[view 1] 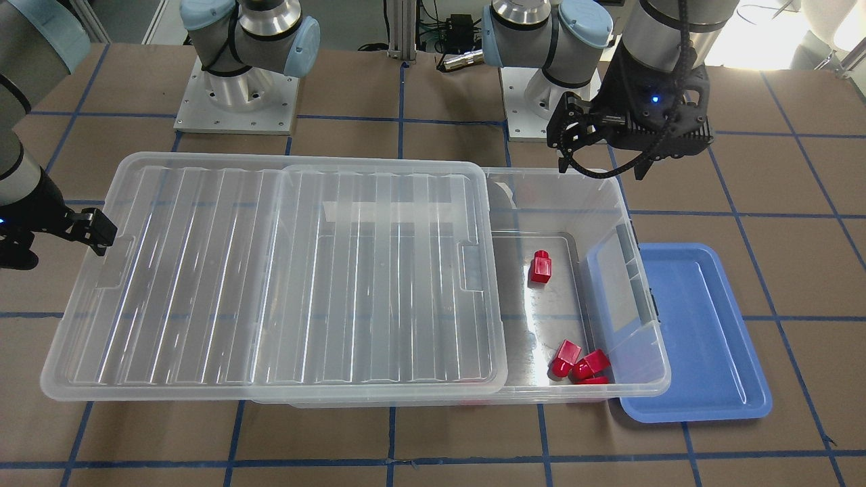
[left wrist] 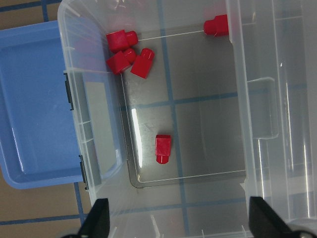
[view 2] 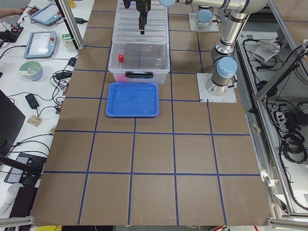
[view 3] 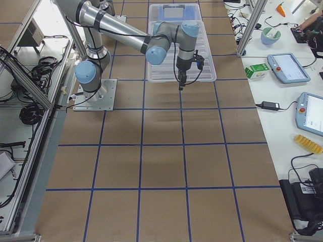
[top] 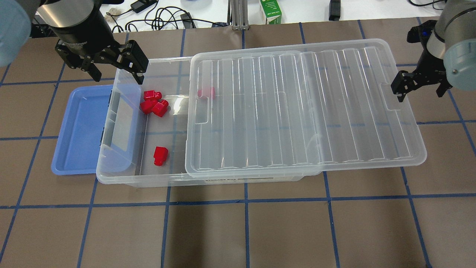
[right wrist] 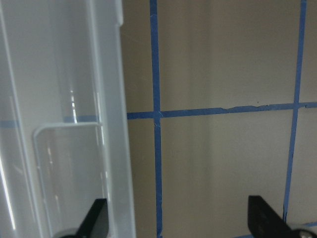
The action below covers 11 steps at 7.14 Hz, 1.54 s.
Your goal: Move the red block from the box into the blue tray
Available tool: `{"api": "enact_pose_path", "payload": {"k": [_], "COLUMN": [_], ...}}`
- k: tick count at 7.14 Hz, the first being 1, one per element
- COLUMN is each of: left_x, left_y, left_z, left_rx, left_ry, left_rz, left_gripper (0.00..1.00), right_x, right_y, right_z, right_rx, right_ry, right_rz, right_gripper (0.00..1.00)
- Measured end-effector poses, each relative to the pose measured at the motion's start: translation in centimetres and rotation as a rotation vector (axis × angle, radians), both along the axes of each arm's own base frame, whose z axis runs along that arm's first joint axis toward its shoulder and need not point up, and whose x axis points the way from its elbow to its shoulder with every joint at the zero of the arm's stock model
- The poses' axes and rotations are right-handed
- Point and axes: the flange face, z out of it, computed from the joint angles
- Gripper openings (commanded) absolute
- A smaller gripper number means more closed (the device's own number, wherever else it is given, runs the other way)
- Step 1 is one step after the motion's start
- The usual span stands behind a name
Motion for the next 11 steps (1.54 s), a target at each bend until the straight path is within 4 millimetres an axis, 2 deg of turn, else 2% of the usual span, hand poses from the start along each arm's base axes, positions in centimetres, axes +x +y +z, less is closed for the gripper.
{"api": "enact_pose_path", "payload": {"k": [1, 2, 3, 4, 5, 6, 9, 11], "left_x": [0.0, 0.0, -0.1, -0.2, -0.1, 0.0, 0.3, 0.9], "left_y": [0.0, 0.0, -0.1, -0.4, -0.8, -1.2, -1.2, -0.5], "left_z": [0.0, -0.3, -1.2, -2.8, -4.8, -7.3, -15.5, -19.4], "left_rx": [0.001, 0.006, 0.022, 0.037, 0.052, 0.072, 0.082, 0.111], "left_ry": [0.001, 0.001, -0.001, -0.003, -0.005, -0.006, -0.003, -0.003], "left_rz": [0.0, 0.0, -0.002, -0.006, -0.006, 0.002, 0.023, 0.07], "left_gripper": [1.0, 1.0, 1.0, 1.0, 1.0, 1.0, 1.0, 1.0], "right_x": [1.2, 3.6, 7.5, 12.6, 16.6, 18.7, 20.3, 20.4], "right_y": [-0.6, -1.1, -0.9, -0.1, 0.6, 0.8, 1.2, 1.2], "right_z": [2.0, 5.5, 10.3, 14.0, 15.5, 15.9, 16.4, 16.4], "right_rx": [-0.012, -0.014, -0.028, -0.051, -0.073, -0.088, -0.103, -0.104], "right_ry": [-0.013, -0.053, -0.115, -0.173, -0.211, -0.229, -0.276, -0.284], "right_rz": [0.003, 0.006, 0.026, 0.077, 0.097, 0.08, 0.066, 0.066], "right_gripper": [1.0, 1.0, 1.0, 1.0, 1.0, 1.0, 1.0, 1.0]}}
